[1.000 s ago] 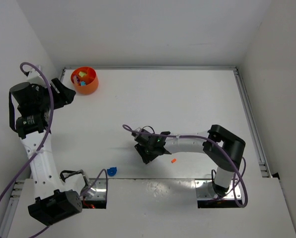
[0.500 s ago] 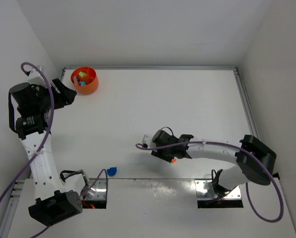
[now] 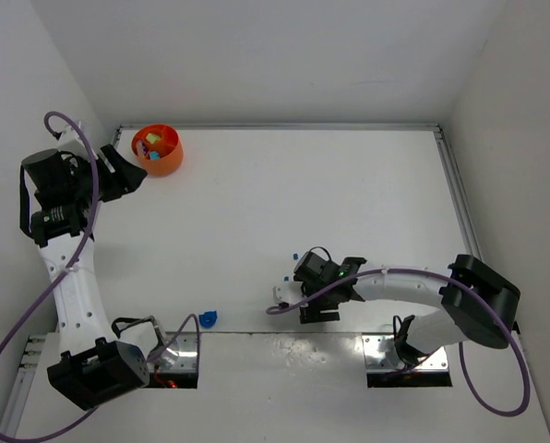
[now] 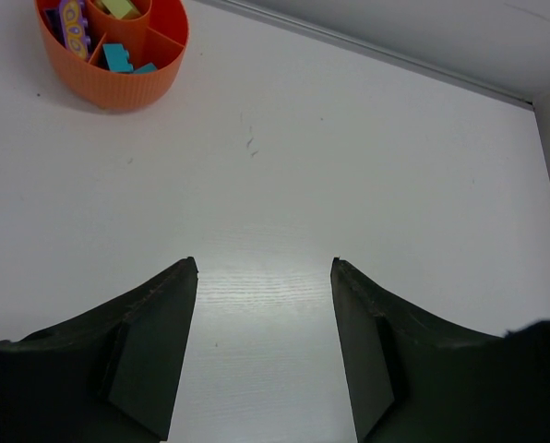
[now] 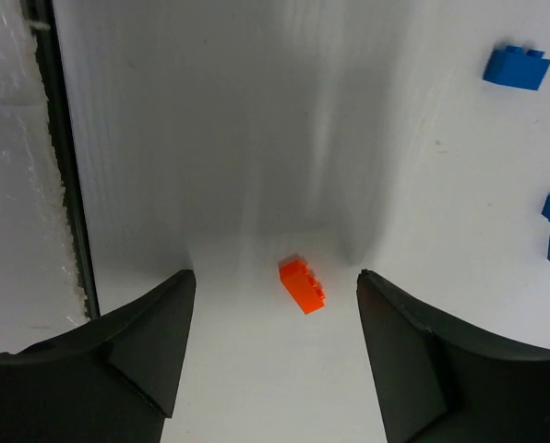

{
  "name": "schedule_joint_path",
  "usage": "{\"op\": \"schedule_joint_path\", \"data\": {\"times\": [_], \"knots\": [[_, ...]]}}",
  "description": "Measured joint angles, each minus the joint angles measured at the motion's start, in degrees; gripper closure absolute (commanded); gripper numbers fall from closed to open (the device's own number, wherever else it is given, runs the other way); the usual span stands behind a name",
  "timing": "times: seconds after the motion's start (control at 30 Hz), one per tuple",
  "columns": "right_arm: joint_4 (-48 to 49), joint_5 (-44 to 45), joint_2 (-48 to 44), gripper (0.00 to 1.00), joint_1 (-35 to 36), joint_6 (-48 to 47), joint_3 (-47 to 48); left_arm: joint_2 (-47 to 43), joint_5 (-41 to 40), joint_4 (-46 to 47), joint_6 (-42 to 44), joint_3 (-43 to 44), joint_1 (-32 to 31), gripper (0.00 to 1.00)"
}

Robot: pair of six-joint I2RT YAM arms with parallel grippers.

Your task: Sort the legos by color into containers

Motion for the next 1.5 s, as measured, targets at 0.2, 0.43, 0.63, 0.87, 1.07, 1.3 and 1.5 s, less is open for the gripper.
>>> {"op": "schedule_joint_path", "data": {"times": [0.2, 0.43, 0.63, 0.87, 1.07, 1.3, 1.5], "knots": [[0.9, -1.1, -0.2, 0.4, -1.1, -3.2, -1.1, 0.0, 0.0, 0.1, 0.0, -0.7, 0.0, 0.34], [1.7, -2.8, -0.1, 0.54, -3.4, -5.2, -1.5, 0.0, 0.0, 0.2, 0.0, -1.0, 0.0, 0.34], [1.8, -5.8, 2.6, 0.58, -6.1, -7.3, 0.5, 0.0, 0.0, 0.2, 0.0, -1.0, 0.0, 0.34], [-0.3, -9.5, 6.0, 0.63, -8.4, -9.5, 3.4, 0.1, 0.0, 0.2, 0.0, -1.1, 0.0, 0.34], [-0.9, -11.5, 6.3, 0.63, -10.1, -11.0, 3.7, 0.3, 0.2, 0.3, 0.0, -1.8, 0.0, 0.34], [-1.6, -12.3, 5.9, 0.63, -11.7, -11.8, 3.1, 0.9, 1.2, 0.4, -0.1, -1.9, 0.0, 0.34], [-2.2, -13.1, 6.0, 0.65, -12.8, -12.8, 3.2, 1.3, 1.7, 0.4, -0.2, -1.9, 0.0, 0.34]]}}
